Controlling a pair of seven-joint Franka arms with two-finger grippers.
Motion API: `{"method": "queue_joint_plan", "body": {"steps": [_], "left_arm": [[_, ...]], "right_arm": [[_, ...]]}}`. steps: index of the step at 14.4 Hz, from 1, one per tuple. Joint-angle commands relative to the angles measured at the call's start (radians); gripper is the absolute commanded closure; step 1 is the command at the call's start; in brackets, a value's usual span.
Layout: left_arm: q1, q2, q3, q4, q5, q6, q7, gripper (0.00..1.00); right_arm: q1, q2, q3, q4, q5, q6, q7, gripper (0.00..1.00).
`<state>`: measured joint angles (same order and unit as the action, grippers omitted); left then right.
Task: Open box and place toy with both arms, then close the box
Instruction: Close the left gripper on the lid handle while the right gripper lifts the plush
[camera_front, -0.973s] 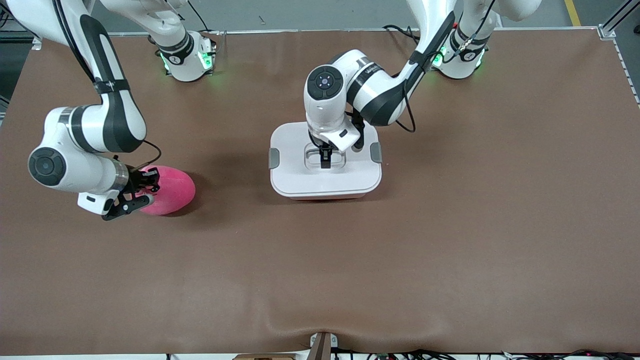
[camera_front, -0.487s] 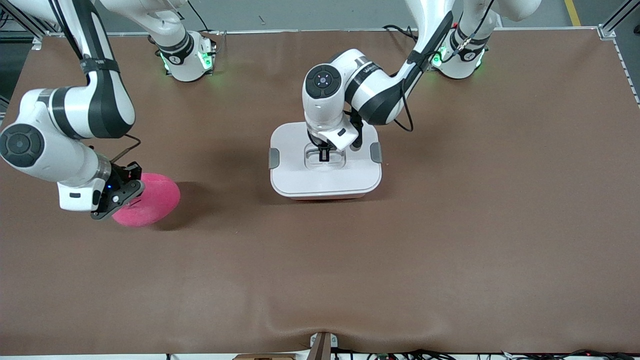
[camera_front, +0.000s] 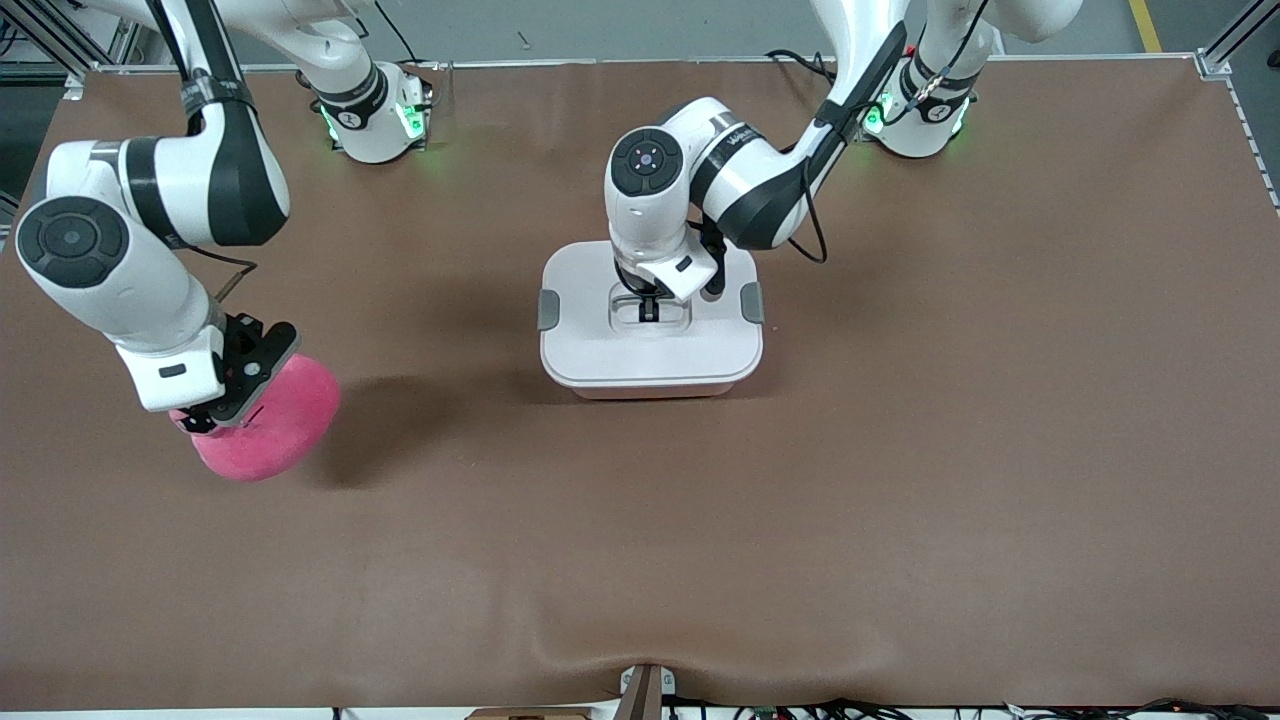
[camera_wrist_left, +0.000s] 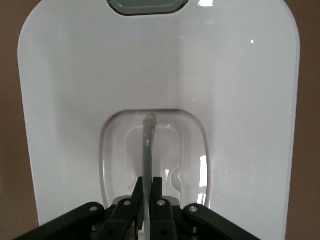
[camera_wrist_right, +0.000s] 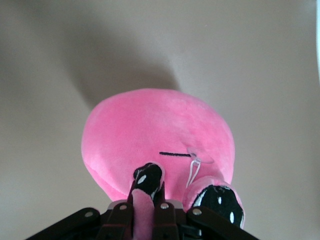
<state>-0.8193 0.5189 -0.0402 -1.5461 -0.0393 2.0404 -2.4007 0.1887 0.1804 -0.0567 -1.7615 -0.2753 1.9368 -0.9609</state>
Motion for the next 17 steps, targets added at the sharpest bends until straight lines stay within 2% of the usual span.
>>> {"method": "queue_joint_plan", "body": {"steps": [1, 6, 13, 17], "left_arm": [[-0.012, -0.025, 0.006, -0.009, 0.009, -0.008, -0.023, 1.00], [-0.011, -0.037, 0.009, -0.008, 0.009, -0.011, -0.023, 1.00], [-0.014, -0.056, 0.011, -0.005, 0.010, -0.037, -0.021, 1.00], [-0.014, -0.065, 0.005, -0.003, 0.087, -0.054, -0.021, 1.00]], "right_arm": [[0.011, -0.038, -0.003, 0.008, -0.056, -0.015, -0.094, 1.00], [0.012, -0.059, 0.000, 0.017, -0.108, -0.013, -0.237, 1.00], [0.081, -0.079, 0.001, 0.017, -0.179, -0.015, -0.377, 1.00], [0.087, -0.085, 0.004, 0.014, -0.191, -0.016, -0.443, 1.00]]}}
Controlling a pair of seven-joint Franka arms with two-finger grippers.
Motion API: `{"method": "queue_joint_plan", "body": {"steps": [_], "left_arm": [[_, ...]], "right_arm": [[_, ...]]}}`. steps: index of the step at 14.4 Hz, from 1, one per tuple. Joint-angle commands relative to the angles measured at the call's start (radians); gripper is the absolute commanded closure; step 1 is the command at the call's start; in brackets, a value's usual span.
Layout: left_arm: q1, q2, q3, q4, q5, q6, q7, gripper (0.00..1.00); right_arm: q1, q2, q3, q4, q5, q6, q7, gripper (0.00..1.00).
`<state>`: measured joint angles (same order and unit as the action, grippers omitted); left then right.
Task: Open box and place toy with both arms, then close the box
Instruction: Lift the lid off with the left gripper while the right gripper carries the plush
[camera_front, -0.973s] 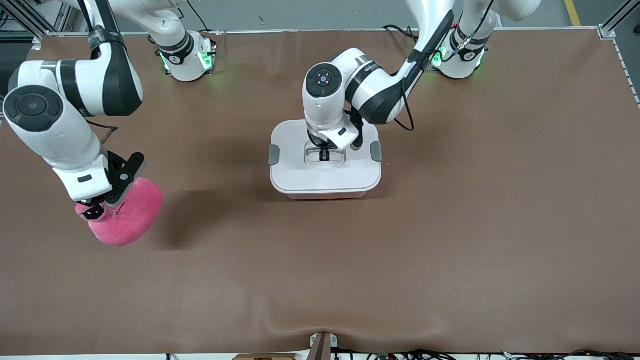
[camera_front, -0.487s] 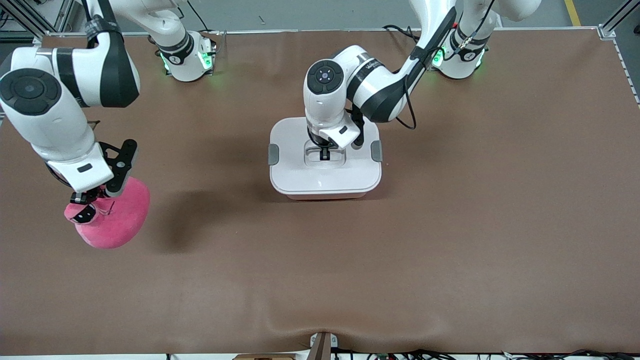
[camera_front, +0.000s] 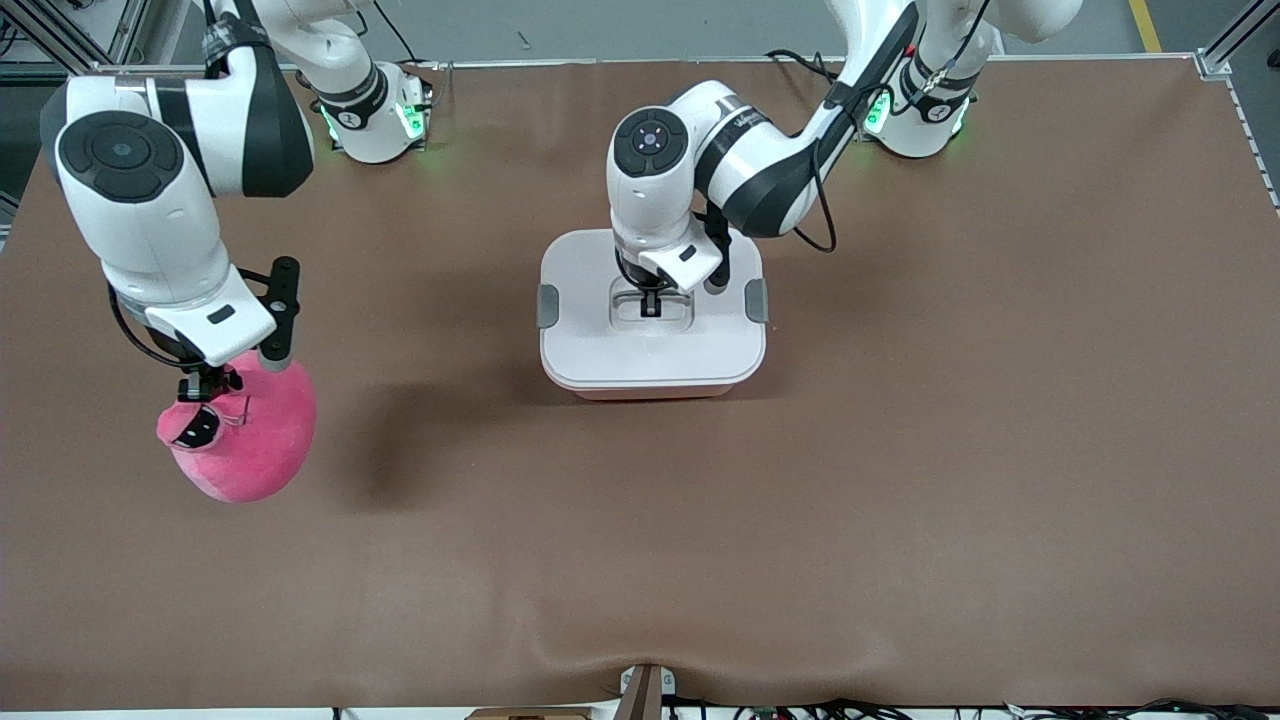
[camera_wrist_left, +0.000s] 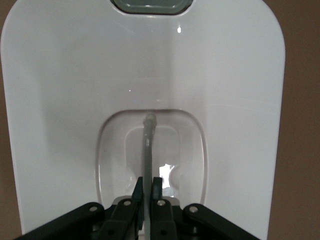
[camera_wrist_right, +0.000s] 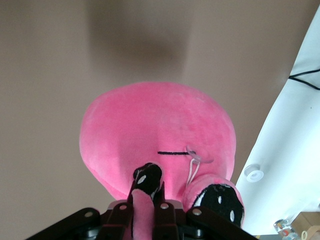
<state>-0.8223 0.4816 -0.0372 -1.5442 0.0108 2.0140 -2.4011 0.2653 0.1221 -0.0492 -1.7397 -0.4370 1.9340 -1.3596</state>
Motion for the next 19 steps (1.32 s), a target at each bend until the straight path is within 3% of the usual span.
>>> {"method": "queue_joint_plan", "body": {"steps": [1, 9, 19], "left_arm": [[-0.009, -0.028, 0.003, -0.004, 0.037, -0.027, -0.020, 1.00], [0.025, -0.072, 0.011, -0.002, 0.038, -0.027, -0.012, 1.00], [0.152, -0.161, 0.011, -0.010, 0.040, -0.121, 0.074, 1.00]], "right_arm": [[0.028, -0.028, -0.005, -0.007, -0.042, -0.013, -0.055, 1.00], [0.066, -0.041, -0.003, -0.014, -0.059, -0.029, -0.052, 1.00], [0.236, -0.041, -0.003, 0.002, -0.069, -0.118, -0.003, 1.00]]}}
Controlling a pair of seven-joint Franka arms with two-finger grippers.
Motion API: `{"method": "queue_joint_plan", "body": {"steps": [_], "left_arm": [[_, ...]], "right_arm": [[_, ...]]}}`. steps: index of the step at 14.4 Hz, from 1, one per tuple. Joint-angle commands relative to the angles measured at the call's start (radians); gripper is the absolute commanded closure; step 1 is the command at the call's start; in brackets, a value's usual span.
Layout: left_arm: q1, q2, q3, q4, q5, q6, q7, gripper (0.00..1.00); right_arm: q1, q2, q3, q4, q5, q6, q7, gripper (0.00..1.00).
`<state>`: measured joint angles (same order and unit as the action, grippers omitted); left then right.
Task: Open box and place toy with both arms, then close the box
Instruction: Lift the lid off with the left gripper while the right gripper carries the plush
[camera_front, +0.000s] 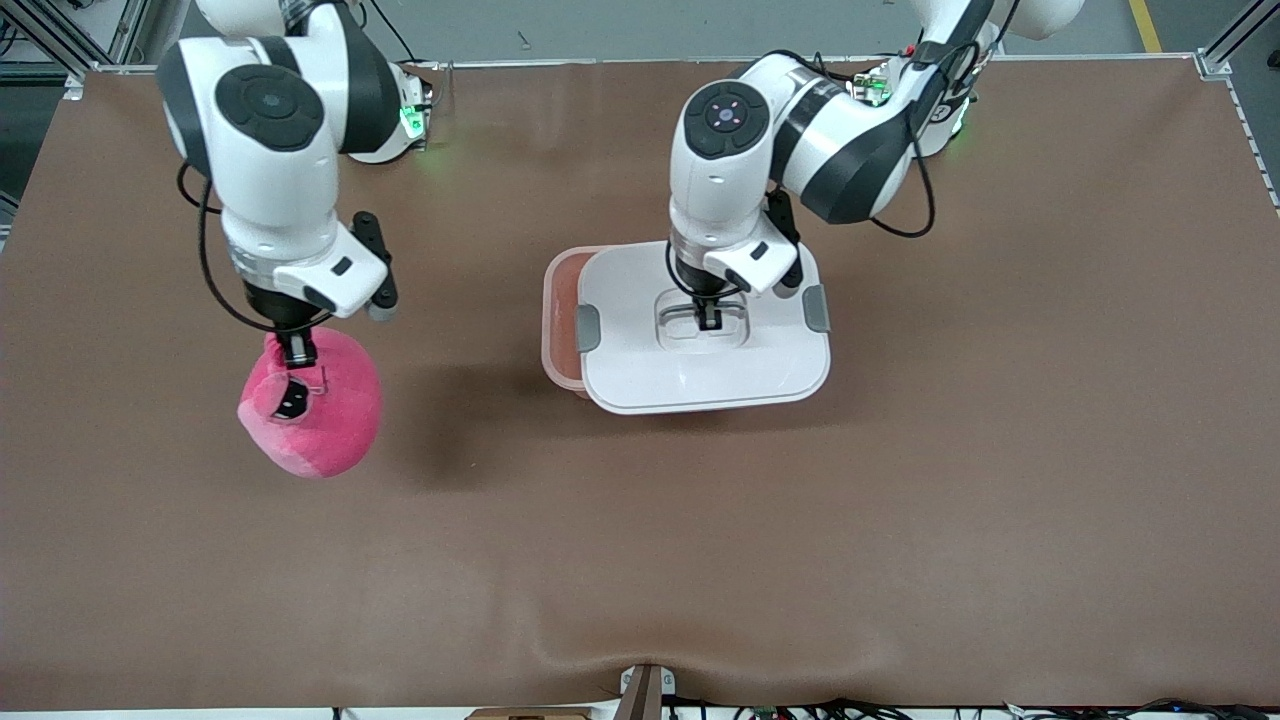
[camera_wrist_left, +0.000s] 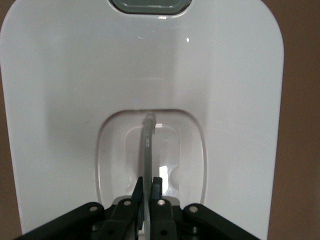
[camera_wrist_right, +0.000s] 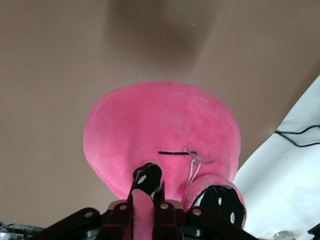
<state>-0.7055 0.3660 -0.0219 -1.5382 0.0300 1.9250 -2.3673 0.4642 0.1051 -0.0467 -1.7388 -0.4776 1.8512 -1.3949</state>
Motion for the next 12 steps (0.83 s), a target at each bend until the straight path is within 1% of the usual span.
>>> {"method": "queue_joint_plan", "body": {"steps": [1, 2, 7, 9, 12], "left_arm": [[0.055, -0.056, -0.006, -0.016, 0.019, -0.041, 0.063, 1.00], [0.070, -0.067, -0.007, -0.016, 0.019, -0.052, 0.078, 1.00], [0.149, -0.093, -0.010, -0.022, 0.019, -0.066, 0.149, 1.00], [0.181, -0.107, -0.010, -0.033, 0.019, -0.066, 0.206, 1.00], [0.219, -0.119, -0.012, -0.042, 0.018, -0.066, 0.269, 1.00]], "right_arm": [[0.062, -0.024, -0.004, 0.011, -0.030, -0.068, 0.075, 1.00], [0.097, -0.024, -0.005, 0.015, -0.032, -0.093, 0.111, 1.00], [0.223, -0.013, -0.002, 0.016, -0.045, -0.102, 0.221, 1.00], [0.310, -0.005, -0.002, 0.016, -0.111, -0.104, 0.258, 1.00], [0.419, 0.037, -0.002, 0.028, -0.164, -0.165, 0.383, 1.00]]}}
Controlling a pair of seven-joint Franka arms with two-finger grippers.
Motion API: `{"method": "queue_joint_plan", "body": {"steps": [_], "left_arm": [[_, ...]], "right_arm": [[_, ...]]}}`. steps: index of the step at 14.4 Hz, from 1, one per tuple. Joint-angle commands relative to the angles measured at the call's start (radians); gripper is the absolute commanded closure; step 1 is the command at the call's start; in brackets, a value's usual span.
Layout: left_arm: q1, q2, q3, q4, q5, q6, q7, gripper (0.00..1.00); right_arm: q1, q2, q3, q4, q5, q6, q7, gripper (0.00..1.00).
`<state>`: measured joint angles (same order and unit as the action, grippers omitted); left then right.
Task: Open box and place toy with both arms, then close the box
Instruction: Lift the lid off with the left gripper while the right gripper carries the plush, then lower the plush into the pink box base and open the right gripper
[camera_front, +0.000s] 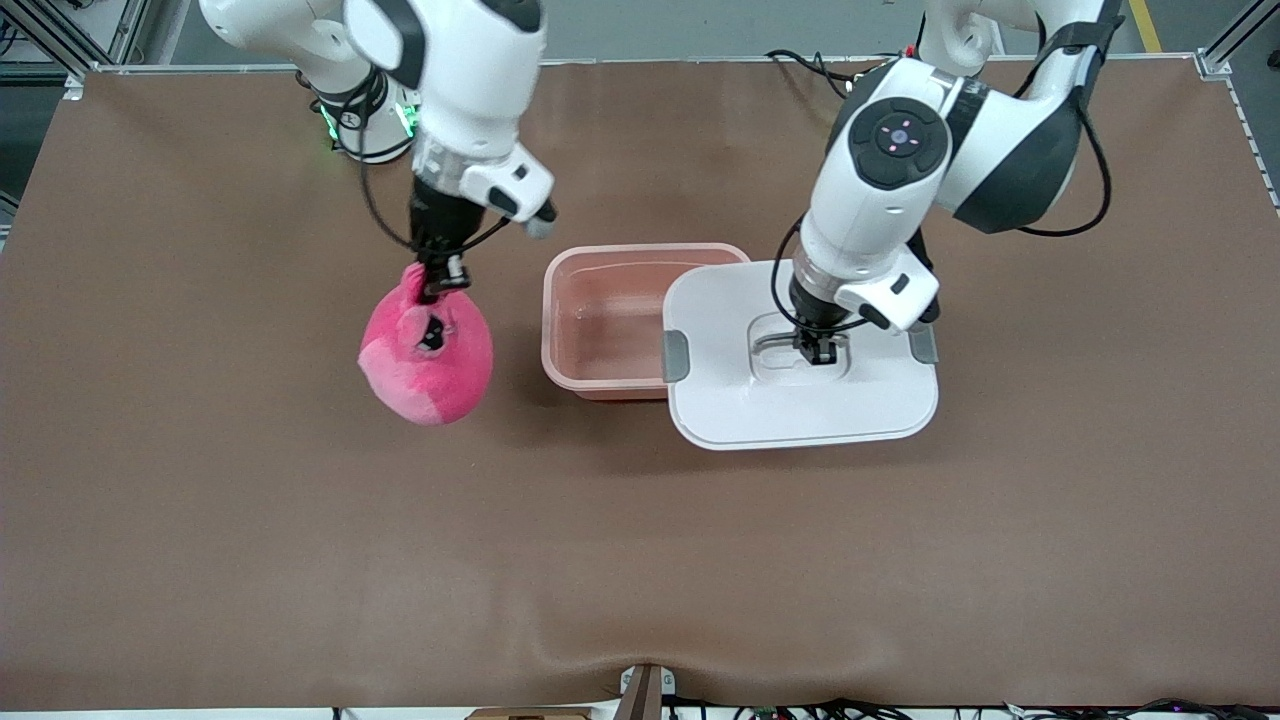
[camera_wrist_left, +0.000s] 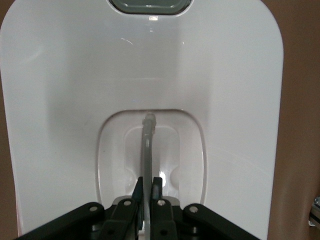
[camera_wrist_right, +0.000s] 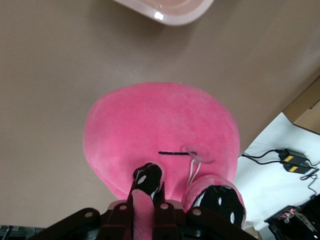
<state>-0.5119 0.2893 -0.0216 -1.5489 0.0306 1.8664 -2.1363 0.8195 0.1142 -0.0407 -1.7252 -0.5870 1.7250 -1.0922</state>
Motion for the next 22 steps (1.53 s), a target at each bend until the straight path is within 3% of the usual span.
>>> {"method": "queue_joint_plan", "body": {"steps": [1, 7, 15, 16, 18, 22], "left_arm": [[0.036, -0.044, -0.011, -0.031, 0.018, -0.007, 0.048, 1.00], [0.095, -0.047, -0.014, -0.046, 0.018, -0.007, 0.093, 1.00], [0.193, -0.079, -0.014, -0.114, 0.017, 0.014, 0.259, 1.00], [0.206, -0.079, -0.015, -0.114, 0.015, 0.014, 0.274, 1.00], [0.223, -0.079, -0.015, -0.115, 0.014, 0.016, 0.311, 1.00], [0.245, -0.079, -0.015, -0.115, 0.005, 0.014, 0.351, 1.00]], "right_arm": [[0.093, 0.047, -0.008, 0.021, -0.059, -0.044, 0.115, 1.00], [0.213, 0.235, -0.007, 0.200, -0.053, -0.148, 0.188, 1.00], [0.280, 0.306, -0.008, 0.225, -0.017, -0.194, 0.230, 1.00], [0.283, 0.315, -0.008, 0.229, -0.017, -0.196, 0.232, 0.89], [0.280, 0.318, -0.008, 0.255, -0.014, -0.206, 0.229, 0.00], [0.282, 0.317, -0.007, 0.361, -0.013, -0.315, 0.218, 0.00]]}}
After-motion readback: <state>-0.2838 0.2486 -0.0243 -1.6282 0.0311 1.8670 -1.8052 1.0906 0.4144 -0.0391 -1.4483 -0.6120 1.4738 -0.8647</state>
